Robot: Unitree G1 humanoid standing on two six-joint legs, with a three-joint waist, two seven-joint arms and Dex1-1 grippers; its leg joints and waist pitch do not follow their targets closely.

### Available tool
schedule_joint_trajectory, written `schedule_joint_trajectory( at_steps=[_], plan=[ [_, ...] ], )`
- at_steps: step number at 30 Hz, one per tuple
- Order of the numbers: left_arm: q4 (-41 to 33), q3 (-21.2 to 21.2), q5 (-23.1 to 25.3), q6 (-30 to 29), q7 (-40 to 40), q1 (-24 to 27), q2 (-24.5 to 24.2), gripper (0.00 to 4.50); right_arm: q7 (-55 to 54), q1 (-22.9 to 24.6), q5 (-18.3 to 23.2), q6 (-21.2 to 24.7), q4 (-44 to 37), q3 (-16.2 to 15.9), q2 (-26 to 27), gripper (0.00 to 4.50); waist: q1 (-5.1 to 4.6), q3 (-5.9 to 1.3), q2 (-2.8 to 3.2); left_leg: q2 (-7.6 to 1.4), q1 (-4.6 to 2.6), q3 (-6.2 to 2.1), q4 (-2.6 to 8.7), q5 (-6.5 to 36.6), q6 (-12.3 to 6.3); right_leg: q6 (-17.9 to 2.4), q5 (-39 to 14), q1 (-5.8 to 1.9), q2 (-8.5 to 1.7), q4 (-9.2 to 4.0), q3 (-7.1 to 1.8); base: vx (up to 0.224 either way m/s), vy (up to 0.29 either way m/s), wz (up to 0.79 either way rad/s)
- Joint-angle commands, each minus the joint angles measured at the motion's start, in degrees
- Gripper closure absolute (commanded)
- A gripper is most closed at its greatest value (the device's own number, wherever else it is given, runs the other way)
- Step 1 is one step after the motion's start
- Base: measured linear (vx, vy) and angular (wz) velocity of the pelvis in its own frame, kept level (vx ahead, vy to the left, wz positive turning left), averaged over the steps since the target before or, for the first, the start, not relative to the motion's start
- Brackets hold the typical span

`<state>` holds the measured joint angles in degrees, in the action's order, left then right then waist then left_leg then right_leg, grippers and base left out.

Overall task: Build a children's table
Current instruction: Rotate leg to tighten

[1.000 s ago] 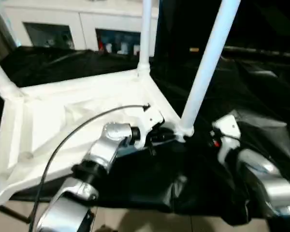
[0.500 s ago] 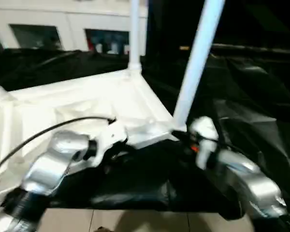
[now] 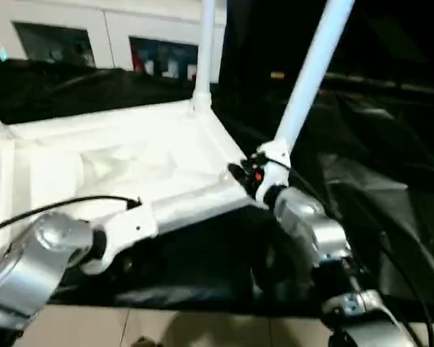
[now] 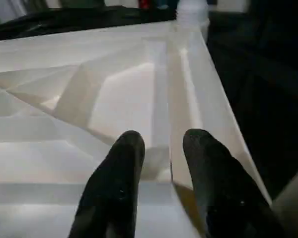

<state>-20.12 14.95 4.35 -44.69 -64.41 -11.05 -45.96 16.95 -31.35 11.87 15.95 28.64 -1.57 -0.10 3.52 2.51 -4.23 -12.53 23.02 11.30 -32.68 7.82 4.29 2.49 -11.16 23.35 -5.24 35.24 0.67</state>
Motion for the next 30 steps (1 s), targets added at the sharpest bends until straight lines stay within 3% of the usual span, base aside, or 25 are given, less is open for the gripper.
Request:
schedule_joint_trajectory(
  at_steps=[1,3,6,8,14,21,24,25,27,30],
  plan=[
    [0.3,-0.3,2.5,-0.2,2.9,-0.7,-1.0,1.05,-2.5,-1.0,0.9,-1.9,2.6,3.1,-0.4,3.33,-0.15,-3.19,1.41,-0.02,-2.29,-0.05,3.9,17.4,4.86,-8.0,-8.9,-0.97,-0.65,-3.39,-0.75,0.0,0.0,0.0],
    [0.8,-0.3,3.4,0.4,3.8,-1.1,-1.3,0.87,-4.3,-1.9,0.8,-3.7,4.9,4.6,-0.2,3.58,-0.19,-3.12,1.45,-0.06,-2.46,-0.19,3.93,20.5,5.27,-7.4,-13.4,-0.67,-0.79,-3.8,-0.81,0.0,0.0,0.0],
    [1.0,-0.5,3.4,0.7,4.8,-1.5,-1.3,0.64,-7.0,-3.3,1.3,-5.9,8.1,7.1,-0.4,3.8,-0.07,-3.15,1.49,-0.04,-2.54,-0.3,3.93,21.9,5.54,-7.0,-15.0,-0.47,-0.73,-3.9,-0.79,0.0,0.0,0.0],
    [1.2,-0.5,3.4,0.8,5.7,-1.8,-1.1,0.55,-8.9,-4.2,1.5,-7.2,10.4,8.7,-1.0,4.02,-0.08,-3.17,1.48,0.01,-2.52,-0.33,3.88,22.1,5.69,-7.1,-14.7,-0.38,-0.64,-3.83,-0.77,0.0,0.0,0.0],
    [2.8,-0.2,3.7,3.1,7.8,-1.9,-0.3,0.06,-9.4,-4.8,1.5,-8.9,12.4,9.8,-2.2,4.48,-0.07,-3.3,1.36,0.12,-2.17,-0.41,3.69,22.4,5.34,-7.1,-14.6,-0.51,-0.62,-3.73,-0.7,0.0,0.0,0.0],
    [5.7,-2.3,3.0,6.7,11.8,-2.8,1.5,0.06,-10.3,-4.7,1.1,-11.0,14.1,11.4,-4.4,4.48,0.24,-3.35,1.15,0.12,-2.18,-0.3,3.53,21.6,4.91,-7.5,-13.5,-0.53,-0.52,-3.6,-0.64,0.0,0.0,0.0],
    [6.6,-3.2,2.9,8.0,13.4,-3.0,2.5,0.06,-10.1,-3.9,0.8,-10.8,13.1,11.2,-5.1,4.48,0.65,-3.4,1.16,0.07,-2.2,-0.25,3.46,20.9,4.8,-7.4,-13.0,-0.58,-0.53,-3.54,-0.68,0.0,0.0,0.0],
    [6.7,-3.5,2.5,8.4,13.6,-3.0,2.8,0.06,-9.3,-3.3,0.3,-10.5,12.3,10.6,-5.4,4.48,0.77,-3.46,0.86,0.08,-2.13,-0.19,3.43,20.5,4.68,-7.3,-12.8,-0.68,-0.55,-3.52,-0.66,0.0,0.0,0.0],
    [5.8,-6.4,-1.1,7.2,14.0,-2.9,5.8,0.06,-5.1,-1.5,-0.6,-9.5,8.9,7.9,-6.0,4.48,1.18,-3.51,0.98,0.06,-2.22,-0.14,3.34,19.5,4.44,-7.3,-11.5,-0.73,-0.54,-3.41,-0.67,0.0,0.0,0.0],
    [4.1,-8.3,-4.3,4.4,13.2,-2.8,7.5,0.06,-2.3,0.0,-0.7,-8.8,5.6,6.0,-6.0,4.48,1.04,-3.49,0.42,0.16,-1.73,-0.18,3.42,17.9,3.84,-7.6,-10.8,-1.12,-0.59,-3.35,-0.58,0.0,0.0,0.0]
  ],
)
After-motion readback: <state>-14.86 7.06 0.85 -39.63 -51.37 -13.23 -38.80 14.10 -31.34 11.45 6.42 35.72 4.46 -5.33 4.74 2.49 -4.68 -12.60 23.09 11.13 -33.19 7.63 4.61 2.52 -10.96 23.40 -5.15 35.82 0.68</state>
